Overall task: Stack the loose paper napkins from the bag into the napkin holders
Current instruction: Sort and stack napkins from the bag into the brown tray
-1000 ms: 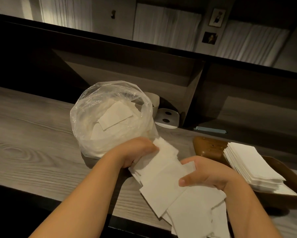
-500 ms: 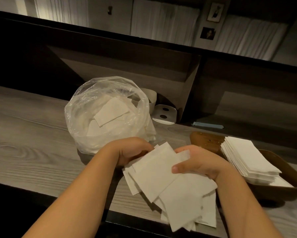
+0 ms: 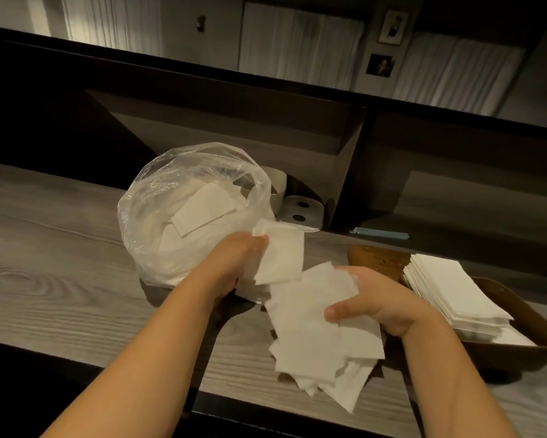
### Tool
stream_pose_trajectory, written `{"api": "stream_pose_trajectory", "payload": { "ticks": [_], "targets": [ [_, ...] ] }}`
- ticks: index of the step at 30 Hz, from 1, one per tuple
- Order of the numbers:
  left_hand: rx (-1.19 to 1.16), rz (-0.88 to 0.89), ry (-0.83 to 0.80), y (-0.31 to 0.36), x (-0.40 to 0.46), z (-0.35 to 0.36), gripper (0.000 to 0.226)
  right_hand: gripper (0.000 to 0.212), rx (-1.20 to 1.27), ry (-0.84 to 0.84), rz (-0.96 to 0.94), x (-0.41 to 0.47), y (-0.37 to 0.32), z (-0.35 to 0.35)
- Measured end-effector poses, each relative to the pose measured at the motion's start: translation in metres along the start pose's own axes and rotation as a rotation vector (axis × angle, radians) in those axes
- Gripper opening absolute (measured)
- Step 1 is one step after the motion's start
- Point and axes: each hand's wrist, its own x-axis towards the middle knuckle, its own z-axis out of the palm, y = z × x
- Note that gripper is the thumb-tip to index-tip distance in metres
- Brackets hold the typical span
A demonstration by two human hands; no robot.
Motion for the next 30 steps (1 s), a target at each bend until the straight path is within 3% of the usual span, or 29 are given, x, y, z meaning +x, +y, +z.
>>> {"api": "stream_pose_trajectory", "payload": {
  "ticks": [4,7,10,14,23,27,30],
  "targets": [
    [-0.264,-0.025,0.043,-0.002,0.0,0.006,0.018,0.079,0.334,0.081,-0.152,-0.001,0.003,-0.003],
    [-0.444,-0.098,-0.097,-0.004,-0.007,0.01,0.021,0.066,0.437,0.192,-0.152,0.002,0.0,0.003],
    [-0.279,-0.035,-0.222,-0.007,-0.008,0.012,0.019,0.053,0.453,0.413,-0.099,0.009,0.0,0.005],
    [-0.153,0.003,-0.205,-0.01,-0.005,0.011,0.013,0.038,0.417,0.613,-0.08,0.018,0.004,0.004],
    [-0.049,0.015,-0.116,-0.011,-0.004,0.014,0.02,0.041,0.035,0.568,-0.053,0.02,0.005,0.004],
    [-0.216,-0.132,-0.16,-0.014,-0.002,0.021,0.022,0.043,-0.017,0.572,-0.06,0.028,0.001,0.01],
    [-0.4,-0.194,-0.208,-0.012,0.001,0.02,0.043,0.048,-0.065,0.56,-0.014,0.031,-0.001,0.008]
  ]
}}
